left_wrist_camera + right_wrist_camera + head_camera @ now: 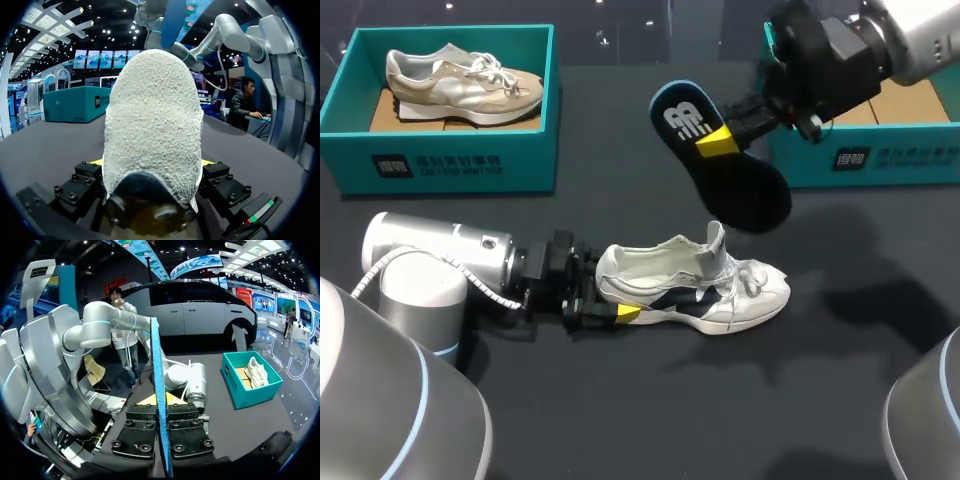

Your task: Take the shoe out of the shoebox, open the shoe tongue, remove and reinsert the insole, then place the shoe into the shoebox

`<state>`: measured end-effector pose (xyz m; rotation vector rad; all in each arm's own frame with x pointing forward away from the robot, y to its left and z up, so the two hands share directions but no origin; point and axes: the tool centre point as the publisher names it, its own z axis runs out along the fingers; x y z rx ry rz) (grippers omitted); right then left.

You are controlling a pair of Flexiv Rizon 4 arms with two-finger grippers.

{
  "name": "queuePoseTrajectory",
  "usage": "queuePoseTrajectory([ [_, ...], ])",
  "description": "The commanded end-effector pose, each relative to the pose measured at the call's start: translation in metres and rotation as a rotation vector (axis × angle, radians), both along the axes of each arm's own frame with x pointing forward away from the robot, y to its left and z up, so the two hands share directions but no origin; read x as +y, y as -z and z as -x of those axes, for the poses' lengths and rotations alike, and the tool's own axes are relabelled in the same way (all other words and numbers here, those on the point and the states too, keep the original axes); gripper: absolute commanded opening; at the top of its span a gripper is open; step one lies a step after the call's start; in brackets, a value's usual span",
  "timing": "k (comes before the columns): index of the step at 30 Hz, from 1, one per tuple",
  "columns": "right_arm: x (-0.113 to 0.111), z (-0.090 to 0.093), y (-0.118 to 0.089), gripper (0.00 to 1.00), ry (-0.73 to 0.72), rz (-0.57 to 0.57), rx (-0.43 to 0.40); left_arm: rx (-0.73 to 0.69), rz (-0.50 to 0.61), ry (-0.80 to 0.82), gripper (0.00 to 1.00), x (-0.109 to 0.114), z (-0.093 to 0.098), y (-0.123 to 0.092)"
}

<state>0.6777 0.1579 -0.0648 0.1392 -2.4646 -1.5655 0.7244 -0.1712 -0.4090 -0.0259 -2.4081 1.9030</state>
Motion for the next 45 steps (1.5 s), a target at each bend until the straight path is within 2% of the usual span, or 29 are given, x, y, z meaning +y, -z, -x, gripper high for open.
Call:
queuePoseTrajectory([
  [1,-0.011,0.011,0.000,0.00,0.021,-0.011,-0.008,-0.001,0.001,-0.002,0.00,0.000,0.000,0.000],
  [5,-0.011,0.011,0.000,0.00,0.021,-0.011,-0.008,-0.001,0.001,-0.002,0.00,0.000,0.000,0.000],
  [7,-0.017,0.018,-0.001,0.00,0.035,-0.057,0.014,-0.001,0.001,-0.002,0.00,0.000,0.000,0.000],
  [12,-0.042,0.040,-0.008,0.00,0.070,-0.090,0.127,-0.001,0.001,-0.002,0.00,0.000,0.000,0.000],
  [14,-0.051,0.052,-0.012,0.00,0.089,-0.170,0.226,-0.001,0.001,-0.002,0.00,0.000,0.000,0.000],
  [16,-0.059,0.063,-0.017,0.00,0.106,-0.175,0.214,-0.001,0.001,-0.002,0.00,0.000,0.000,0.000],
  [27,-0.059,0.063,-0.017,0.00,0.106,-0.175,0.214,-0.001,0.001,-0.002,0.00,0.000,0.000,0.000],
  [33,-0.044,0.086,-0.002,0.00,0.202,-0.194,0.298,-0.001,0.001,-0.002,0.00,0.000,0.000,0.000],
  [38,-0.046,0.101,0.002,0.00,0.245,-0.227,0.315,-0.001,0.001,-0.002,0.00,0.000,0.000,0.000],
  [41,-0.047,0.108,0.004,0.00,0.264,-0.279,0.337,-0.001,0.001,-0.002,0.00,0.000,0.000,0.000],
  [42,-0.046,0.111,0.005,0.00,0.257,-0.328,0.362,-0.001,0.001,-0.002,0.00,0.000,0.000,0.000],
  [45,-0.046,0.111,0.005,0.00,0.257,-0.328,0.362,-0.001,0.001,-0.002,0.00,0.000,0.000,0.000],
])
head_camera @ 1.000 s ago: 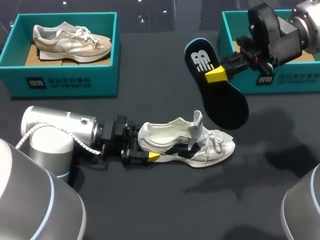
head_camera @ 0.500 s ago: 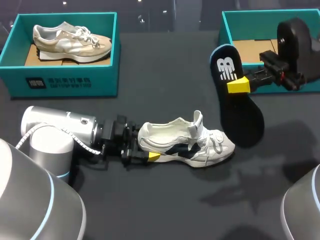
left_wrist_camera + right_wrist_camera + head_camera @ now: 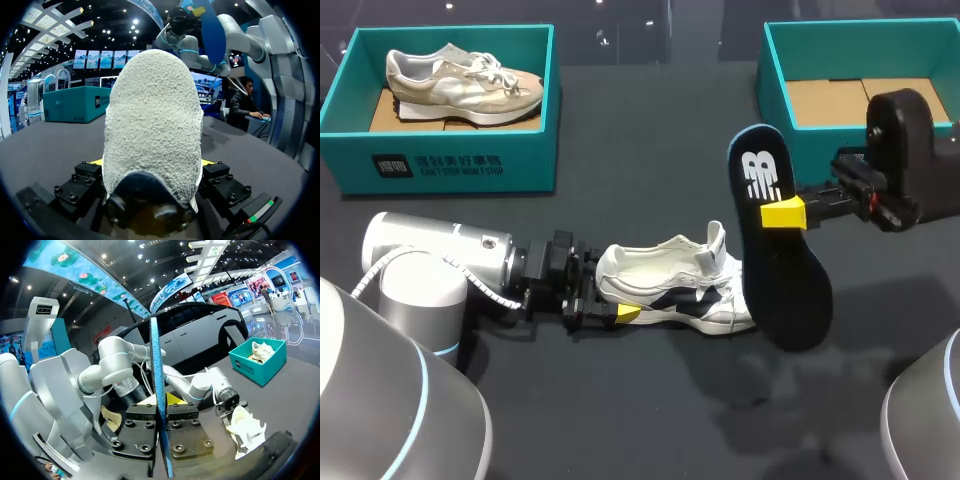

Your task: Take the shoe out of the shoebox, open the shoe tongue, remove and reinsert the insole, then place the shoe into the shoebox

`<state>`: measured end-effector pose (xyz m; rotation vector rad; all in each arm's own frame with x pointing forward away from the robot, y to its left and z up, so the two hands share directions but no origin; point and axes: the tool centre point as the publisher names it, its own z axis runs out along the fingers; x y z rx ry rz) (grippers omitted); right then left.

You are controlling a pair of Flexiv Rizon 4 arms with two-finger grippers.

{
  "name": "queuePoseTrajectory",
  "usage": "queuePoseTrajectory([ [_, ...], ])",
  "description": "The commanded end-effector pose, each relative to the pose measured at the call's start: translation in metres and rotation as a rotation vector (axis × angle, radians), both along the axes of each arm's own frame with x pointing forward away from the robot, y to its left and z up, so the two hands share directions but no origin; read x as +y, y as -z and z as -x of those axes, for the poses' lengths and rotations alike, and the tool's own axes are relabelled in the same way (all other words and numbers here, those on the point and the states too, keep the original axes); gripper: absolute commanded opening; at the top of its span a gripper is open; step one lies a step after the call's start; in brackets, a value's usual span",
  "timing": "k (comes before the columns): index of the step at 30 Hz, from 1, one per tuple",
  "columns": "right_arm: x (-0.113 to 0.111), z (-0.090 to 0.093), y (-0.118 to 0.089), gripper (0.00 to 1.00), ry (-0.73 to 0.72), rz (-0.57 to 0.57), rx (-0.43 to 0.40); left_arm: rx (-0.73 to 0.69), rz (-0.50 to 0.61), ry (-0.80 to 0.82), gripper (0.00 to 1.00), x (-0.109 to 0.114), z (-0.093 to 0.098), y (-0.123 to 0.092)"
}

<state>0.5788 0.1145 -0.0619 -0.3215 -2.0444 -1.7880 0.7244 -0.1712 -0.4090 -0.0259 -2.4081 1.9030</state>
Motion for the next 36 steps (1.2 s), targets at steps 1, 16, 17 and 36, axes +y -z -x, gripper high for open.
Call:
queuePoseTrajectory([
  [1,-0.003,0.012,0.008,0.00,0.080,-0.062,0.000,-0.001,0.001,-0.002,0.00,0.000,0.000,0.000],
  [16,-0.003,0.017,0.008,0.00,0.119,-0.066,-0.041,-0.001,0.001,-0.002,0.00,0.000,0.000,0.000],
  [17,-0.003,0.018,0.008,0.00,0.126,-0.069,-0.046,-0.001,0.001,-0.002,0.00,0.000,0.000,0.000],
  [36,-0.003,0.024,0.009,0.00,0.142,-0.095,-0.049,-0.007,0.000,-0.008,0.00,0.002,0.001,-0.003],
])
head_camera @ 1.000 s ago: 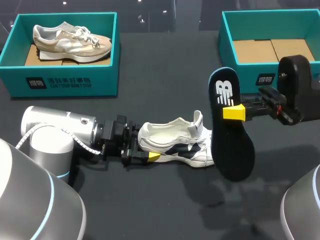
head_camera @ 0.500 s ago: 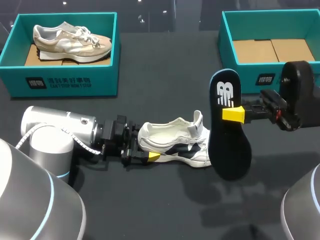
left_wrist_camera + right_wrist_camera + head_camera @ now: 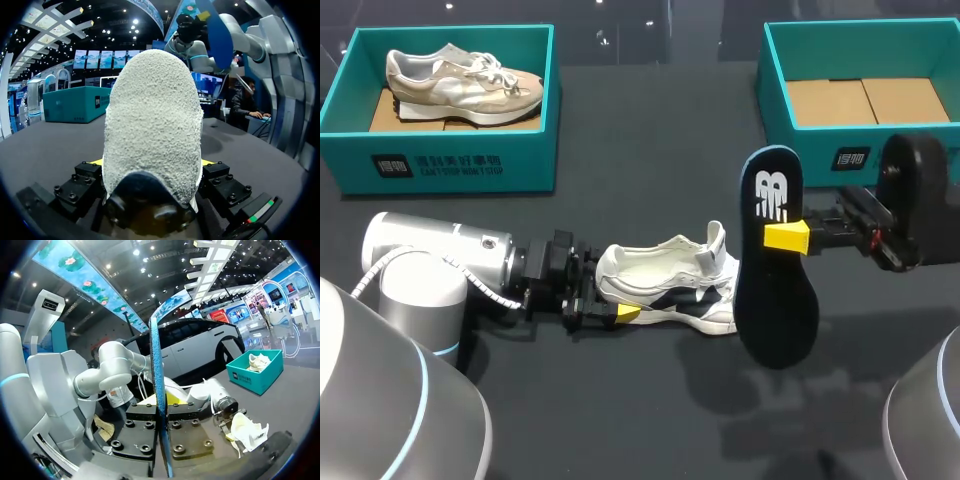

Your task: Take the shoe out of the shoebox, open the shoe tongue, remove and reinsert the insole, then place the shoe into the shoebox

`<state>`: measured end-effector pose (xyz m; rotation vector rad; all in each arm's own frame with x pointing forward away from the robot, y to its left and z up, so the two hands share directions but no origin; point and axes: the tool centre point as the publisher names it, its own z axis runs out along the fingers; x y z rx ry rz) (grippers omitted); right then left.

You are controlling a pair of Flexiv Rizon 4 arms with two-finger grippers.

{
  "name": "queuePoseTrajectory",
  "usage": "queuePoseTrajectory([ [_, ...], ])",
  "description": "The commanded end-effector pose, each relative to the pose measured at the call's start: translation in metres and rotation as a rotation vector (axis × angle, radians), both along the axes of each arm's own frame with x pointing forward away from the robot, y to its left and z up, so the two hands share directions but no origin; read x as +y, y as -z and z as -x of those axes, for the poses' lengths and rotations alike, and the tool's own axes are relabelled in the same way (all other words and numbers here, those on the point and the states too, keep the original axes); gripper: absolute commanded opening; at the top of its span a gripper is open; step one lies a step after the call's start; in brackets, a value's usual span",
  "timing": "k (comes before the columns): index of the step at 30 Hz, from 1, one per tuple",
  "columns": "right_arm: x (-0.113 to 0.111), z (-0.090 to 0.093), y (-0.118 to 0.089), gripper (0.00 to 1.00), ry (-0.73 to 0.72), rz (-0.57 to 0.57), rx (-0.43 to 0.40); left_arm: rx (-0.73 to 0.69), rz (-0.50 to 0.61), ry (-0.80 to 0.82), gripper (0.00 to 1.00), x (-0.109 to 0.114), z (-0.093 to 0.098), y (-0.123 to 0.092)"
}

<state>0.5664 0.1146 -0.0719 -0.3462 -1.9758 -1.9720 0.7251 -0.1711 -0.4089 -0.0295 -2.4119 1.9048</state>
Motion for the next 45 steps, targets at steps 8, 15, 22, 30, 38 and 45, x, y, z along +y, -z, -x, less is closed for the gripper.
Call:
queuePoseTrajectory([
  [8,-0.003,0.011,-0.001,0.00,0.054,0.018,-0.001,-0.001,-0.030,0.006,1.00,0.012,0.002,-0.010],
  [15,-0.003,0.011,-0.001,0.00,0.054,0.018,-0.001,-0.007,-0.146,0.031,1.00,0.024,0.004,-0.009],
  [22,-0.003,0.011,-0.001,0.00,0.054,0.018,-0.001,-0.054,-0.335,0.030,1.00,0.036,0.003,-0.012],
  [30,-0.003,0.011,-0.001,0.00,0.054,0.018,-0.001,-0.054,-0.335,0.030,1.00,0.036,0.003,-0.012],
  [38,-0.003,0.011,-0.001,0.00,0.054,0.018,-0.001,-0.052,-0.520,0.031,1.00,0.039,-0.004,-0.026],
  [45,-0.003,0.011,-0.001,0.00,0.054,0.018,-0.001,-0.086,-0.810,0.029,1.00,0.039,-0.006,-0.035],
])
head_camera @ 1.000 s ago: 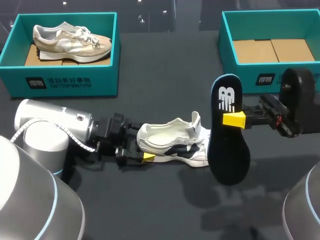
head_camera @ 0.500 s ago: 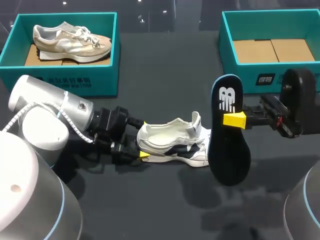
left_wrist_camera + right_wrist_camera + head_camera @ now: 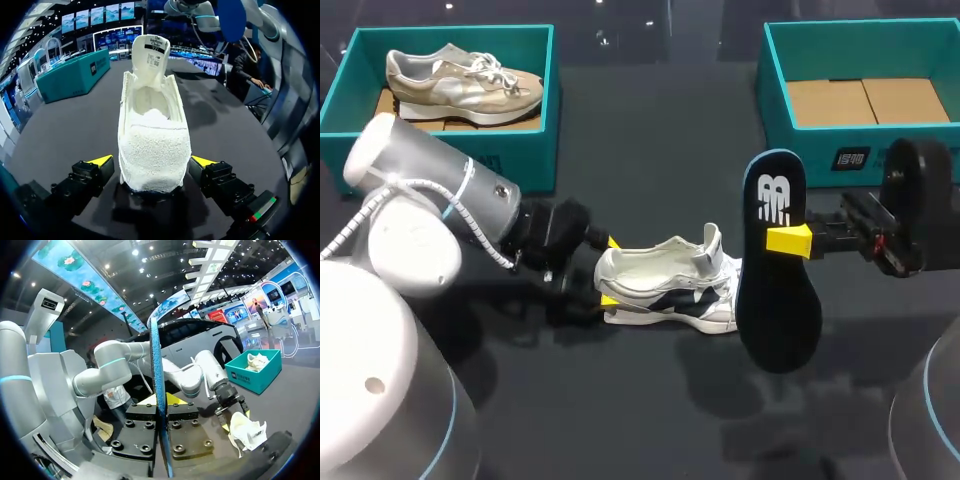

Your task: Take the shoe out of the shoebox, open the shoe tongue, remove and reinsert the insole, then place the shoe into the shoebox

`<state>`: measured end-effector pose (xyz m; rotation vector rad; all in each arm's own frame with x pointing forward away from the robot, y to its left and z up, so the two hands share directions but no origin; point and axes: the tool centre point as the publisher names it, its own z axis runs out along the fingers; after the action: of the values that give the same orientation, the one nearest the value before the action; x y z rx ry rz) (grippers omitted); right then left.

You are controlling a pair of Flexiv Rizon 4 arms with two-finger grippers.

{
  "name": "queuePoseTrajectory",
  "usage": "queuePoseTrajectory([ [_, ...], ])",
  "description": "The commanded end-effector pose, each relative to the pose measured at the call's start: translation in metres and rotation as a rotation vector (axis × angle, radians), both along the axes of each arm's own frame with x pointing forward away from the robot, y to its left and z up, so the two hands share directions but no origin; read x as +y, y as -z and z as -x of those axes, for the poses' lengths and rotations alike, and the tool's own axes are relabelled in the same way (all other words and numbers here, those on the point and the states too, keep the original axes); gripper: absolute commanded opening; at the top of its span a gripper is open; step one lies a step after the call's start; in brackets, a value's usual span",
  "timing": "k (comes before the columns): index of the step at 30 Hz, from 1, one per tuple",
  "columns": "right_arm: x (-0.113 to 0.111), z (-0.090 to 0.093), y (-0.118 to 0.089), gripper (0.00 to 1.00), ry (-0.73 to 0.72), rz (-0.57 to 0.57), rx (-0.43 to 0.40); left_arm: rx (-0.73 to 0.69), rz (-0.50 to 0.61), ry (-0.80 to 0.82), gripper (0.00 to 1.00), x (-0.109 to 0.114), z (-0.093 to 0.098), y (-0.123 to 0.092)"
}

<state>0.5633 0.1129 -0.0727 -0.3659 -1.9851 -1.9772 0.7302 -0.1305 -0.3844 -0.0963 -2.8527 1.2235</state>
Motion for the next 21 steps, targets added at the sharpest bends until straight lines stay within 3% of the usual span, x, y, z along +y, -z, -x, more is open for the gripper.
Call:
queuePoseTrajectory([
  [1,-0.001,0.008,-0.002,0.00,0.037,0.013,-0.001,-0.024,-0.286,-0.001,1.00,-0.001,-0.001,-0.011],
  [12,-0.001,0.008,-0.002,0.00,0.037,0.013,-0.001,-0.050,-0.306,-0.001,1.00,-0.001,-0.001,-0.015],
  [16,-0.001,0.008,-0.002,0.00,0.037,0.013,-0.001,-0.059,-0.446,-0.031,1.00,-0.004,-0.003,-0.022],
  [21,-0.001,0.008,-0.002,0.00,0.037,0.013,-0.001,-0.031,-0.532,-0.023,1.00,-0.004,-0.002,-0.029],
])
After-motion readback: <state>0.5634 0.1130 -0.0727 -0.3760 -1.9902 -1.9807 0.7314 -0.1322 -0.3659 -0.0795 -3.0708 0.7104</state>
